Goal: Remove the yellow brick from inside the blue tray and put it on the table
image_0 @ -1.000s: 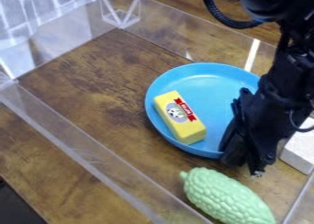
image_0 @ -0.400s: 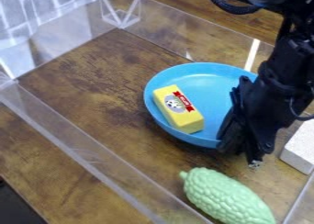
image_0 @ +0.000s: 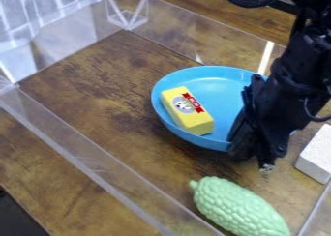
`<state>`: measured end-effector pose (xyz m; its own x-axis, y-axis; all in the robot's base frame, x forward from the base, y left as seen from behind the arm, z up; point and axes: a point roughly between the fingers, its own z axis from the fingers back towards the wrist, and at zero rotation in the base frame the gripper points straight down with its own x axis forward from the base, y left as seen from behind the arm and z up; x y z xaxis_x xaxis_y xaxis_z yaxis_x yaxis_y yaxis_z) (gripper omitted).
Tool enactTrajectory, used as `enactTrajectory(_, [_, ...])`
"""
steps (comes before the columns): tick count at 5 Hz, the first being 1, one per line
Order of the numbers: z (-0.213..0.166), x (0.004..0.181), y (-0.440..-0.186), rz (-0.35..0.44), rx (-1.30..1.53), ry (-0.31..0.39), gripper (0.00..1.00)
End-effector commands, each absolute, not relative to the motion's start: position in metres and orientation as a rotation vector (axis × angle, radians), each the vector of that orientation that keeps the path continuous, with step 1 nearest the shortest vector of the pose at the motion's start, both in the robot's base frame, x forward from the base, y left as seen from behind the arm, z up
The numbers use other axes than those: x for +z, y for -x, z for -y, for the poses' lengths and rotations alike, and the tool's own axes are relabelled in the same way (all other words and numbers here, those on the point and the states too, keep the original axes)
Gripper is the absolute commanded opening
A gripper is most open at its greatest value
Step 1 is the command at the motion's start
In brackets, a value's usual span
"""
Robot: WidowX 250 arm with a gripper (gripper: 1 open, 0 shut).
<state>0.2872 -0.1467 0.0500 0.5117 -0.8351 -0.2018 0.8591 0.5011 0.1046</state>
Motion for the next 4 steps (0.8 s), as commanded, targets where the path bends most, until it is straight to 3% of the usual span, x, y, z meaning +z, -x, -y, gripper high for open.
enactTrajectory(1, [0.1457, 0.0767, -0.2886, -0.054, -1.025, -0.191, 0.0])
enactTrajectory(4, [0.1431, 0.0743, -0.283, -0.068, -1.035, -0.182, 0.0])
